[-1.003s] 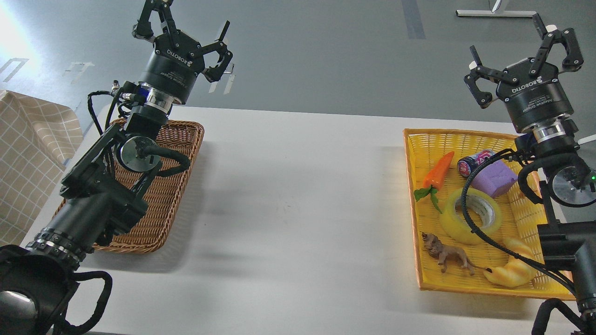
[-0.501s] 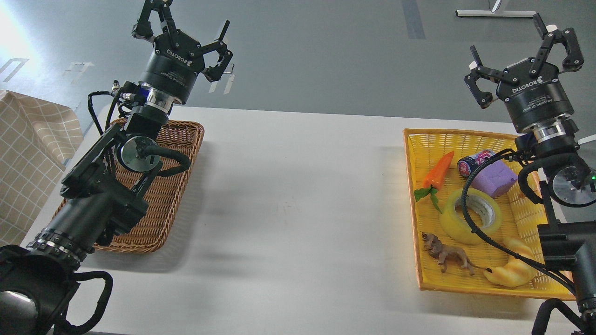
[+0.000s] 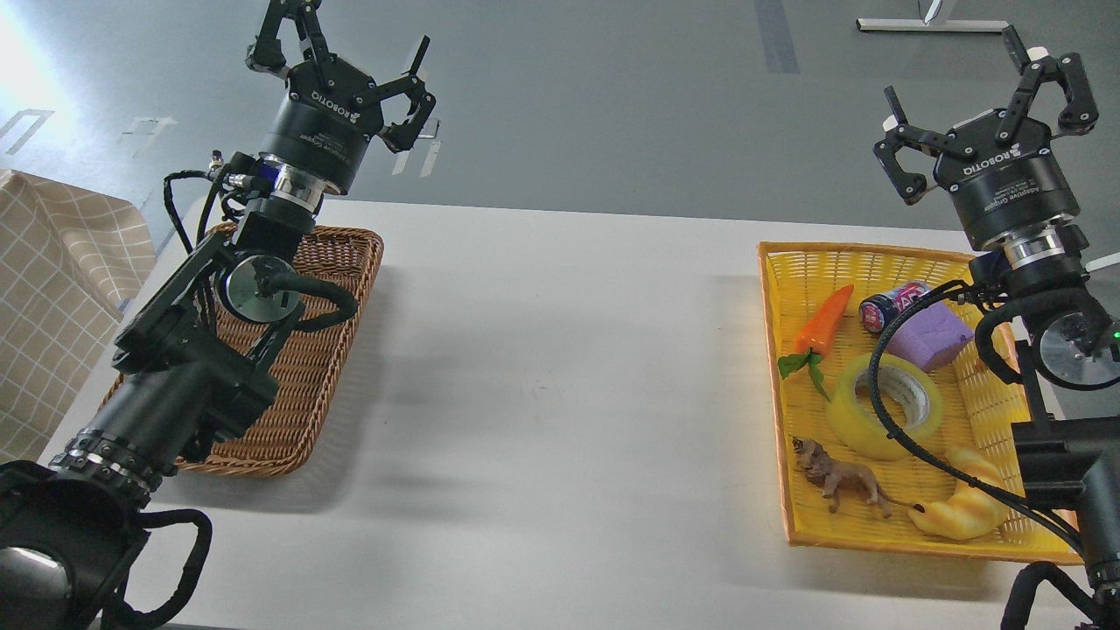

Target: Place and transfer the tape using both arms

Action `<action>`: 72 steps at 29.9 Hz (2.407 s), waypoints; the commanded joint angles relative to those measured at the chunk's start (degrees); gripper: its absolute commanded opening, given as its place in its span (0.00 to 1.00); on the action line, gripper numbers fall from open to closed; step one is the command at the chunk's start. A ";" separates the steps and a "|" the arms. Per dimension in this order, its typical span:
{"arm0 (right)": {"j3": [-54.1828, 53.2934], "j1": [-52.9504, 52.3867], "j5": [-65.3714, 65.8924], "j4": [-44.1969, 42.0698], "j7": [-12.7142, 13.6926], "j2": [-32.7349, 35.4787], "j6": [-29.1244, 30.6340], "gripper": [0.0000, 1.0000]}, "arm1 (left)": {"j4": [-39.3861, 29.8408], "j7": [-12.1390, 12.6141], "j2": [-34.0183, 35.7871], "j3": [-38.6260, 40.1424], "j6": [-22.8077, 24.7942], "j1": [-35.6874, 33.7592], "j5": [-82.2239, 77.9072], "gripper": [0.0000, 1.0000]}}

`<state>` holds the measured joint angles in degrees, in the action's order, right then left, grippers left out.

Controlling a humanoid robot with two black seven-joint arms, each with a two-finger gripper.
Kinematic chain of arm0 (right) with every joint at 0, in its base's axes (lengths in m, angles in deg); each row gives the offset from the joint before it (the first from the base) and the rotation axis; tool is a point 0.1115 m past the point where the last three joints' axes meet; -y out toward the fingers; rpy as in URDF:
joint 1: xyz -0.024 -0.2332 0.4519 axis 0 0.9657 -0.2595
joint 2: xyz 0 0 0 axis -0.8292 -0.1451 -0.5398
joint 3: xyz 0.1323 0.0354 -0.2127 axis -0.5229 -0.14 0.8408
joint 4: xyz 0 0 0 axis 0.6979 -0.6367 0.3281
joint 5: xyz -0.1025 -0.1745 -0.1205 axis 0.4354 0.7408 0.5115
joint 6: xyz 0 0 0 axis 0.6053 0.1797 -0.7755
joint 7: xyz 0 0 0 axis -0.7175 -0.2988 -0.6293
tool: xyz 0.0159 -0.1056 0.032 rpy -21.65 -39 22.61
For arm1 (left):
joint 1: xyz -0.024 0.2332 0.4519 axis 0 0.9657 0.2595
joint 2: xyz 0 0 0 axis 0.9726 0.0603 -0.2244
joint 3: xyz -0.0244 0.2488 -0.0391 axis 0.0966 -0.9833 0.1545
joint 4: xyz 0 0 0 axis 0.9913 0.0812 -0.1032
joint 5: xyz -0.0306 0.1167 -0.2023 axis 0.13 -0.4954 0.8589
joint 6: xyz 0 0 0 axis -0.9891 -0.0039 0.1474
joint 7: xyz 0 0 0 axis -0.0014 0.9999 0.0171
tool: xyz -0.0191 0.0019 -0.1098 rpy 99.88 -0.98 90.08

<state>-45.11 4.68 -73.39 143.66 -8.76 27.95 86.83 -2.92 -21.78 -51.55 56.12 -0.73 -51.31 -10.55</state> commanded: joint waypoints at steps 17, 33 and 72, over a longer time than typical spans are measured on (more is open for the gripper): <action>0.03 0.22 0.00 0.00 0.00 0.13 0.00 1.00 | 0.00 0.08 0.00 -0.06 0.00 -0.01 0.00 0.98; 18.12 -2.94 1.14 0.96 0.26 11.62 0.00 1.00 | 0.00 0.08 0.26 -0.15 0.00 -0.01 -0.09 0.98; 54.96 -17.63 46.58 20.20 0.44 48.89 0.00 1.00 | -0.26 0.08 0.26 0.03 0.00 -0.36 -0.09 0.98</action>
<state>7.63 -13.54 -26.83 160.39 -8.33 73.43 86.84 -3.19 -21.70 -51.28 56.10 -0.74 -51.65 -10.63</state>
